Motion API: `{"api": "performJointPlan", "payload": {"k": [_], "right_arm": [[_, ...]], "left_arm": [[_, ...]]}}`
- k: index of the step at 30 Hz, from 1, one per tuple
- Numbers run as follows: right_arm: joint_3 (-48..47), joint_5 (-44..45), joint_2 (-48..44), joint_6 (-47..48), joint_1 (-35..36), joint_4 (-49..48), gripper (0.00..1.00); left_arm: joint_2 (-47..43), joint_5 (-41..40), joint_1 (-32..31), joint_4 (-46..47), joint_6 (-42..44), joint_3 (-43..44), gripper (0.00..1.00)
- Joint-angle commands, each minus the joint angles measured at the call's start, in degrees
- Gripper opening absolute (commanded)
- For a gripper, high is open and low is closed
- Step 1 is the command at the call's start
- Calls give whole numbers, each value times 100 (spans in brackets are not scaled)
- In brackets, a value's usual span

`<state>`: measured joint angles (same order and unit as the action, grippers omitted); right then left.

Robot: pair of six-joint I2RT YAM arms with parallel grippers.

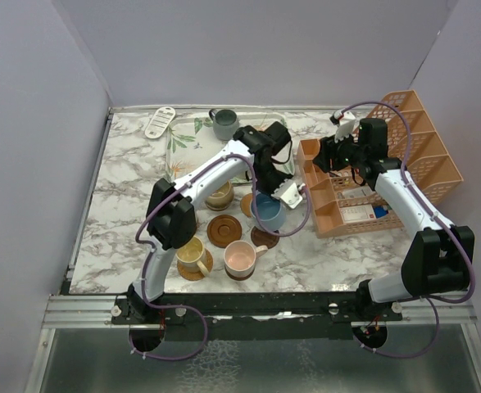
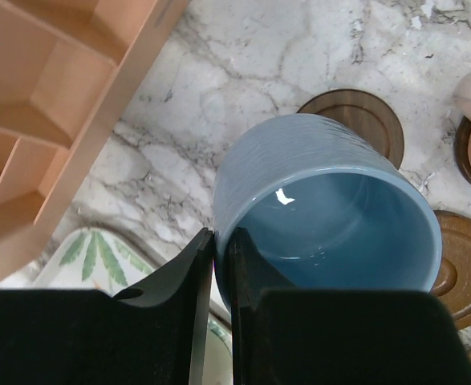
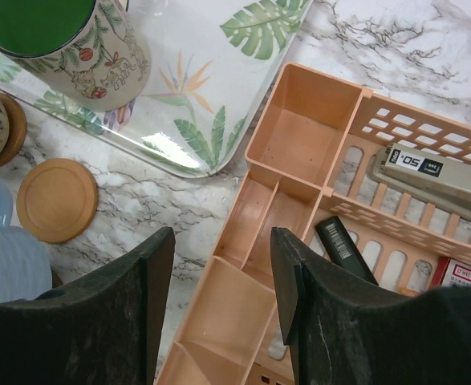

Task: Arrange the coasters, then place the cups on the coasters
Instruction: Place the cup on the coaster.

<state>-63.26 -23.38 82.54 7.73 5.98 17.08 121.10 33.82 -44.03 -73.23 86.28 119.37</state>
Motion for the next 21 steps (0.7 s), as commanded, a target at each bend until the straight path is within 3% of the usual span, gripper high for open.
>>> {"api": "performJointPlan", "payload": {"k": [1,21], "right_arm": [[-90,44,-92,-42,-27,-145,52],[-80,-84,-17,-44,-27,-135,52]], "left_arm": [[92,328,-283,-454,625,265,0],[644,-542,-755,-789,1031,462,0]]}}
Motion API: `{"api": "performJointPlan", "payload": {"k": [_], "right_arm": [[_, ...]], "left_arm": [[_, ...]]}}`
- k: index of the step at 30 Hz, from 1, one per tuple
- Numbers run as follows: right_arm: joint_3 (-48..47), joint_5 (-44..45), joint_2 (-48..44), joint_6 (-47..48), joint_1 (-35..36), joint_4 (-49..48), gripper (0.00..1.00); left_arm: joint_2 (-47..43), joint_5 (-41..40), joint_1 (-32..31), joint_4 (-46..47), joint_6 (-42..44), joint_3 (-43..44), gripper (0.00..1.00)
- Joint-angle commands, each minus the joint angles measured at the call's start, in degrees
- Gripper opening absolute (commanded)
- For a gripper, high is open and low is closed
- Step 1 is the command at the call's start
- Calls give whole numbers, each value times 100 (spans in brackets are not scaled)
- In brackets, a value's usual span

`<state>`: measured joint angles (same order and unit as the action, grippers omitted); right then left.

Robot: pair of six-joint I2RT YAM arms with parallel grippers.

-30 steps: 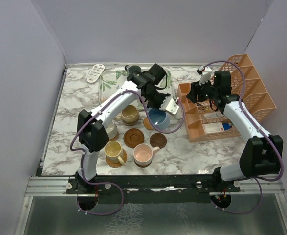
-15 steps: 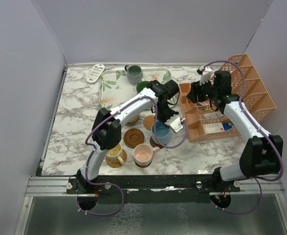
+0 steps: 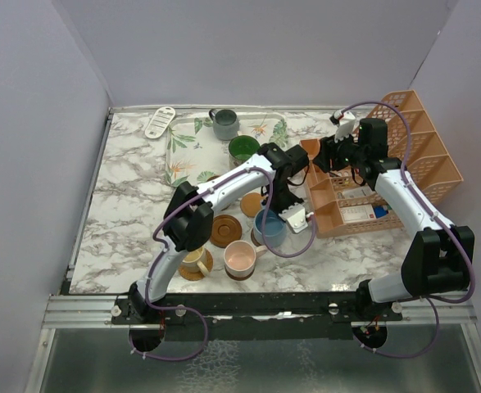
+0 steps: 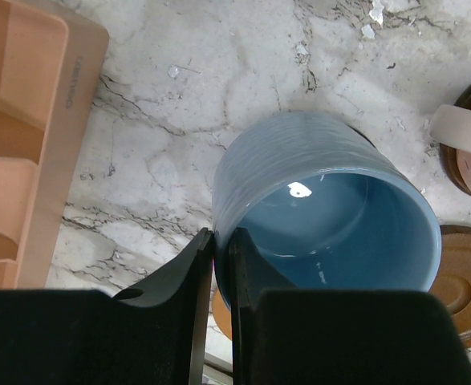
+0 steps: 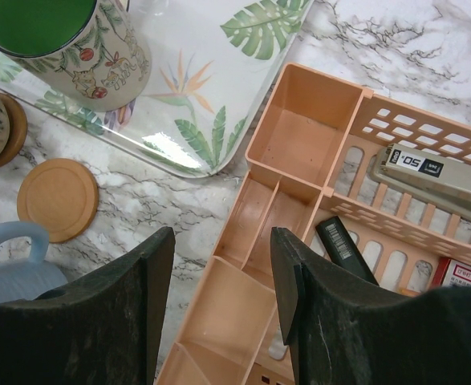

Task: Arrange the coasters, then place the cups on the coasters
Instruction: Place the cup on the coaster.

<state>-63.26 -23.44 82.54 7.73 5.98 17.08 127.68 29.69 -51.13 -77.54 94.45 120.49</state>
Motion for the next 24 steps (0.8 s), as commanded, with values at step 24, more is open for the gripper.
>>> {"api": "performJointPlan", "payload": {"k": [24], "right_arm": [[-107,-58,118,-21,-29,-109,52]], "left_arm": [[64,-325,-153,-384,65,-44,0]]}}
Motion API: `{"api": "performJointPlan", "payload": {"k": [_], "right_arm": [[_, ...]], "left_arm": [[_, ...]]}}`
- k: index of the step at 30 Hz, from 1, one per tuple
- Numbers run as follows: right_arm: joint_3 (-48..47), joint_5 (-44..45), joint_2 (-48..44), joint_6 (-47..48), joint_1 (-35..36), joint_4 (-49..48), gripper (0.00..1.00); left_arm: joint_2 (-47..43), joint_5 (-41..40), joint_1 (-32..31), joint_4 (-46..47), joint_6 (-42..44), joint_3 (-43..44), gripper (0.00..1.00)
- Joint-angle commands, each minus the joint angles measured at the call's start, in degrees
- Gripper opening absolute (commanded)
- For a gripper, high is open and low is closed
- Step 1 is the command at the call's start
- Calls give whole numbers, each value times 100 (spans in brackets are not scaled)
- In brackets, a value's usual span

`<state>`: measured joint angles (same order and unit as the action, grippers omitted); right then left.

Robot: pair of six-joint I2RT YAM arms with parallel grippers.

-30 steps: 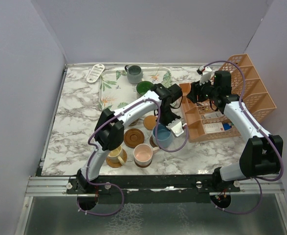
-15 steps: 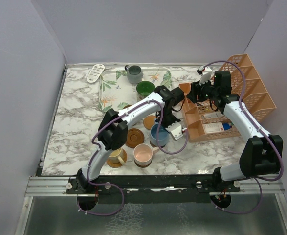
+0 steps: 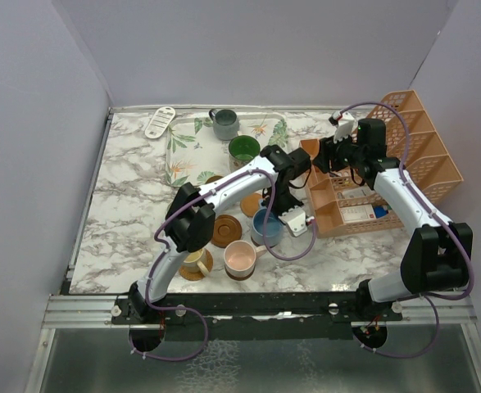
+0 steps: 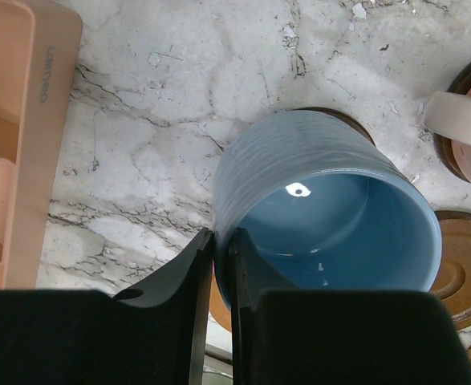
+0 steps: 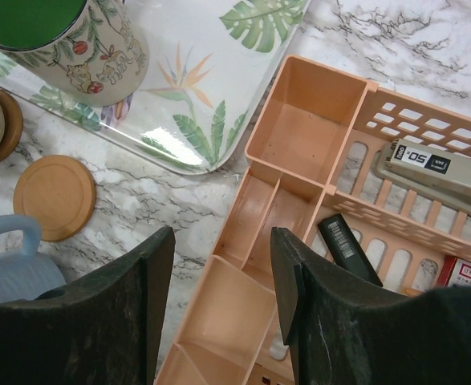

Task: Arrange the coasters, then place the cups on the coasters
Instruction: Place the cup on the coaster.

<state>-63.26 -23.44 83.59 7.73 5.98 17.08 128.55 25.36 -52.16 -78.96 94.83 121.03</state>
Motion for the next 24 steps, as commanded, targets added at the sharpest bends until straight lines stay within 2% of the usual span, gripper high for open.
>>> {"api": "performJointPlan", "payload": {"k": [1,8,19,24], "right_arm": [[-99,-47,14,-18,-27,-111,52],[-98,-38,17,-15,-27,-118,52],[-81,-20,7,1,-27,-118,52],[-92,-33,37,7,-26,-115,52]], "left_arm": [[-23,113,-56,-249,21,-136,0],[-26,148,-143,-252,31,-320,0],[122,167,-292,-243,227,76,0],[123,173,-349,-235,52,303,16]]}}
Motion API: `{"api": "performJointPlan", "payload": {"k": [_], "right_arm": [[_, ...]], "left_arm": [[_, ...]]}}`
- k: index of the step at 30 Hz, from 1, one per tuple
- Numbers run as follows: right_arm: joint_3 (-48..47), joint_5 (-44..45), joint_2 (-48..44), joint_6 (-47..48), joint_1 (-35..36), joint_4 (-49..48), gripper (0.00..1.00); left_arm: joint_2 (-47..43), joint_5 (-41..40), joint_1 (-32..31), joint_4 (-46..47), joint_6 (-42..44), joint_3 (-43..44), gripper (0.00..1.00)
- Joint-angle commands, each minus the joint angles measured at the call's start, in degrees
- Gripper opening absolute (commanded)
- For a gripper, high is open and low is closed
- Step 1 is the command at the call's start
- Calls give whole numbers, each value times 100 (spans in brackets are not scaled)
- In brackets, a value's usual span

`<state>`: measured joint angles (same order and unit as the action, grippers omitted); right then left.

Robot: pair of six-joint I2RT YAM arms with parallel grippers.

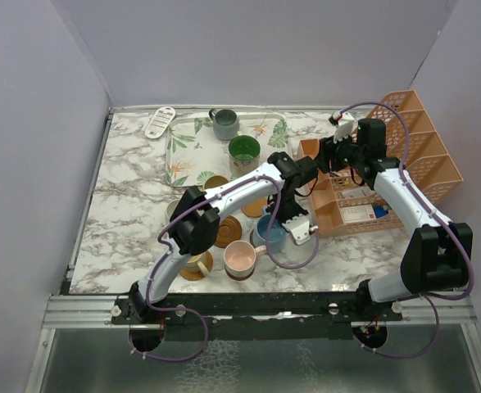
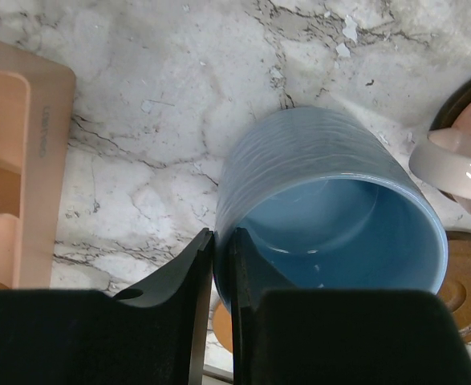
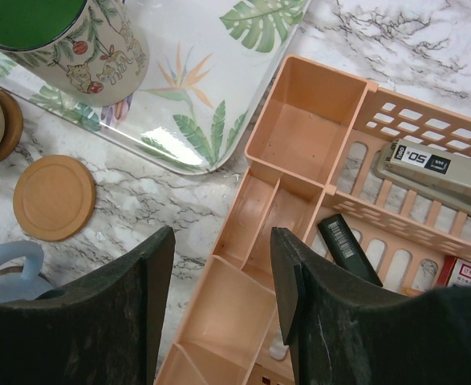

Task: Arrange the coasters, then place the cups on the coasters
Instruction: Place the cup on the coaster.

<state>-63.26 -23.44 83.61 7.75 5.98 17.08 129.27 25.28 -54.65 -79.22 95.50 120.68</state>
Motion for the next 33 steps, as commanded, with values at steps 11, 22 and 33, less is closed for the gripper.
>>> {"api": "performJointPlan", "payload": {"k": [11,22,33], "right_arm": [[-116,-55,105,-1,-26,-74,52],[-127,-79,188,-9,-26,-60,52],[-109,117,300,29,-31,-73,52]], "left_arm": [[-222,-157,-107,412,-963,534,57],[-1029,-145,-13,1355,-4388,66,68],[-2200,-1048,-6,3117,-7316,-2300,65]]}}
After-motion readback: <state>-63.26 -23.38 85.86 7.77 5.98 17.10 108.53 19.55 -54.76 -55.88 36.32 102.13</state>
